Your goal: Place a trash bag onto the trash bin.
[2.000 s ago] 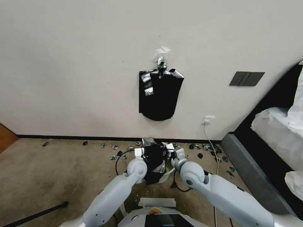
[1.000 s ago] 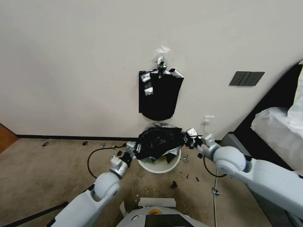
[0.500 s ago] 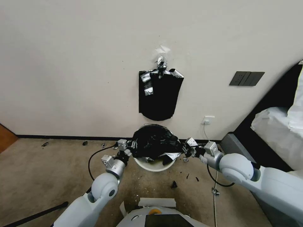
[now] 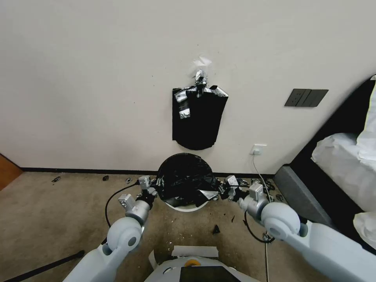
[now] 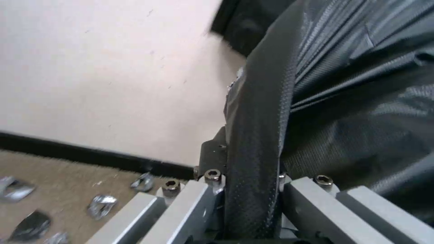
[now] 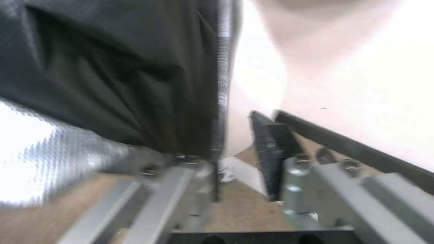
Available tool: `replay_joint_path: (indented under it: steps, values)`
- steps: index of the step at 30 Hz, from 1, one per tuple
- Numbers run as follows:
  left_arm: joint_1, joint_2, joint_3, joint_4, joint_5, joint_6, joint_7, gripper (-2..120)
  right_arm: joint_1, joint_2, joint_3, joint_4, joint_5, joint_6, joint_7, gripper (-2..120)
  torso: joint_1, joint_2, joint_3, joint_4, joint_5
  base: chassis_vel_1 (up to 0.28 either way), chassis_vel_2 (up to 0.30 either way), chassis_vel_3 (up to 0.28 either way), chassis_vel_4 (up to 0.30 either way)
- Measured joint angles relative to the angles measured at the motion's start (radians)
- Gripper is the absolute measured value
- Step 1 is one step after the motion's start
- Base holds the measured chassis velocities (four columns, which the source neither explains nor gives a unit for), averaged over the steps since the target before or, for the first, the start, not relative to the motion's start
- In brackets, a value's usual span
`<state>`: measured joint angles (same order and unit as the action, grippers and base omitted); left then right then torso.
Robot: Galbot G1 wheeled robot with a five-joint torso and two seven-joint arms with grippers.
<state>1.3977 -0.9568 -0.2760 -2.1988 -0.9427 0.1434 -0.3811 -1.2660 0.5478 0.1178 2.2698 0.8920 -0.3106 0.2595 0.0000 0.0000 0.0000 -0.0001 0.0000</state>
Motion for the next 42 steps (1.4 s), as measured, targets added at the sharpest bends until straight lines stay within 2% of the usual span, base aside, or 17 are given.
replay_joint_path:
  steps: [4, 8, 9, 12, 13, 15, 17, 20, 21, 23, 29, 32, 33, 36, 37, 40, 42]
  values:
    - [0.003, -0.002, -0.011, 0.001, -0.018, 0.017, -0.019, 1, -0.016, 0.009, 0.012, 0.016, -0.001, 0.005, 0.012, 40, 0.0, 0.0, 0.0, 0.0001, 0.0, 0.0, 0.0, 0.0, 0.0]
    - [0.005, -0.006, -0.037, 0.001, -0.047, 0.051, -0.057, 1, -0.052, 0.021, 0.029, 0.037, -0.034, 0.021, 0.035, 60, 0.0, 0.0, 0.0, 0.0, -0.0001, 0.0, 0.0, 0.0, 0.0]
    - [0.005, -0.006, -0.037, 0.001, -0.047, 0.051, -0.057, 1, -0.052, 0.021, 0.029, 0.037, -0.034, 0.021, 0.035, 60, 0.0, 0.0, 0.0, 0.0, -0.0001, 0.0, 0.0, 0.0, 0.0]
    - [0.006, 0.002, -0.065, 0.006, -0.08, 0.085, -0.087, 1, -0.106, 0.047, 0.09, 0.058, -0.074, 0.054, 0.048, 75, 0.0, 0.0, 0.0, 0.0003, 0.0, 0.0, 0.0, 0.0, 0.0]
    - [0.006, 0.002, -0.065, 0.006, -0.08, 0.085, -0.087, 1, -0.106, 0.047, 0.09, 0.058, -0.074, 0.054, 0.048, 75, 0.0, 0.0, 0.0, 0.0003, 0.0, 0.0, 0.0, 0.0, 0.0]
    - [0.004, 0.015, -0.078, 0.007, -0.097, 0.1, -0.095, 1, -0.168, 0.044, 0.155, 0.088, -0.122, 0.095, -0.032, 85, 0.0, 0.0, 0.0, 0.0, 0.0001, 0.0, 0.0, 0.0, 0.0]
    - [0.004, 0.019, -0.08, 0.007, -0.1, 0.104, -0.095, 1, -0.185, 0.04, 0.169, 0.099, -0.136, 0.109, -0.06, 88, 0.0, 0.0, 0.0, -0.0002, -0.0001, 0.0, 0.0, 0.0, 0.0]
    - [0.011, 0.04, -0.098, -0.012, -0.115, 0.129, -0.096, 1, -0.253, 0.005, 0.184, 0.136, -0.3, 0.218, -0.239, 99, 0.0, 0.0, 0.0, 0.0001, -0.0003, 0.0, 0.0, 0.0, 0.0]
    - [0.011, 0.04, -0.098, -0.012, -0.115, 0.129, -0.096, 1, -0.253, 0.005, 0.184, 0.136, -0.3, 0.218, -0.239, 99, 0.0, 0.0, 0.0, 0.0001, -0.0003, 0.0, 0.0, 0.0, 0.0]
    - [0.012, 0.054, -0.098, -0.022, -0.117, 0.145, -0.094, 1, -0.257, -0.001, 0.155, 0.123, -0.403, 0.269, -0.31, 100, 0.0, 0.0, 0.0, 0.0002, 0.0001, 0.0, 0.0, 0.0, 0.0]
    - [0.017, 0.061, -0.097, -0.031, -0.117, 0.164, -0.09, 1, -0.241, -0.001, 0.119, 0.086, -0.511, 0.325, -0.349, 98, 0.0, 0.0, 0.0, 0.0001, 0.0, 0.0, 0.0, 0.0, 0.0]
    - [0.018, 0.059, -0.089, -0.04, -0.117, 0.172, -0.09, 1, -0.224, 0.001, 0.099, 0.063, -0.567, 0.347, -0.355, 91, 0.0, 0.0, 0.0, 0.0002, 0.0001, 0.0, 0.0, 0.0, 0.0]
    - [0.015, 0.057, -0.083, -0.045, -0.117, 0.176, -0.09, 1, -0.216, 0.002, 0.089, 0.054, -0.586, 0.354, -0.361, 84, 0.0, 0.0, 0.0, 0.0002, 0.0001, 0.0, 0.0, 0.0, 0.0]
    - [0.011, 0.055, -0.07, -0.057, -0.115, 0.188, -0.09, 1, -0.211, 0.002, 0.069, 0.046, -0.595, 0.353, -0.377, 71, 0.0, 0.0, 0.0, 0.0001, 0.0, 0.0, 0.0, 0.0, 0.0]
    - [0.011, 0.055, -0.07, -0.057, -0.115, 0.188, -0.09, 1, -0.211, 0.002, 0.069, 0.046, -0.595, 0.353, -0.377, 71, 0.0, 0.0, 0.0, 0.0001, 0.0, 0.0, 0.0, 0.0, 0.0]
    - [0.015, 0.053, -0.059, -0.07, -0.111, 0.196, -0.084, 1, -0.206, 0.006, 0.046, 0.033, -0.602, 0.338, -0.38, 56, 0.0, 0.0, 0.0, 0.0, 0.0, 0.0, 0.0, 0.0, 0.0]
    - [0.018, 0.052, -0.056, -0.071, -0.105, 0.197, -0.08, 1, -0.202, 0.009, 0.041, 0.028, -0.606, 0.336, -0.375, 52, 0.0, 0.0, 0.0, 0.0, 0.0001, 0.0, 0.0, 0.0, 0.0]
